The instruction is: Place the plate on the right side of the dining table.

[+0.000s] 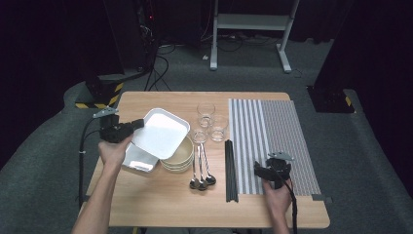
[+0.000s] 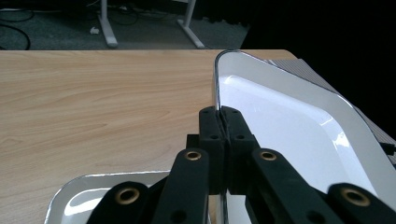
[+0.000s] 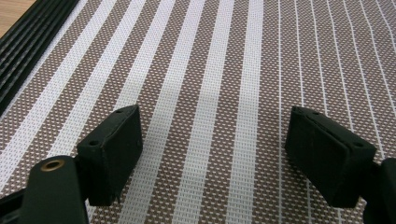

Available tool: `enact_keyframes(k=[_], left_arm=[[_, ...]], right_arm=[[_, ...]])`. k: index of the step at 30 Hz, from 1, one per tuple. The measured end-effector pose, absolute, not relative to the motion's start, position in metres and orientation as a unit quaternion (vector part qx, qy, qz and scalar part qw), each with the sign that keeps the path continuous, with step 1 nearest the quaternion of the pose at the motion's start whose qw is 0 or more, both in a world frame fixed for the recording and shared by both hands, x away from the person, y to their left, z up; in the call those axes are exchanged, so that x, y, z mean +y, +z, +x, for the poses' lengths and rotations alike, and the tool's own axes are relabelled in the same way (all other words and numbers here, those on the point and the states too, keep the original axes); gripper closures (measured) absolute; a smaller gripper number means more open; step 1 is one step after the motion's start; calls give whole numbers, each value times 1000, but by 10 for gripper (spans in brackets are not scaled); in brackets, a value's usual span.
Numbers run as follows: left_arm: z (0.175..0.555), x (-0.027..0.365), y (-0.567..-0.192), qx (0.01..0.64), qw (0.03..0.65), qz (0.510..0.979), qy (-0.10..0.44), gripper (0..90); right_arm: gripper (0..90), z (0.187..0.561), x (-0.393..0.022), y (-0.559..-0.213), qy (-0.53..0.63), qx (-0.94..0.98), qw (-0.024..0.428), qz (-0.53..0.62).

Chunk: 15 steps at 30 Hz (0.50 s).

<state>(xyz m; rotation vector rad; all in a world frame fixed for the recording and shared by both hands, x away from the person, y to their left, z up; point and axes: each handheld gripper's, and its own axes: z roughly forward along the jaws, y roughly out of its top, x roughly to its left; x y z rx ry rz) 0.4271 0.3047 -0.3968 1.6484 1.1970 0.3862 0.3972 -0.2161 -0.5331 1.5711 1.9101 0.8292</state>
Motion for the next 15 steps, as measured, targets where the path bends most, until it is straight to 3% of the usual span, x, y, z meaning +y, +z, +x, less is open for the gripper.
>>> enact_keyframes(k=[15], left_arm=[[431, 288, -395, 483, 511, 694, 154, 883]], right_arm=[[190, 397, -216, -533, 306, 707, 263, 581]])
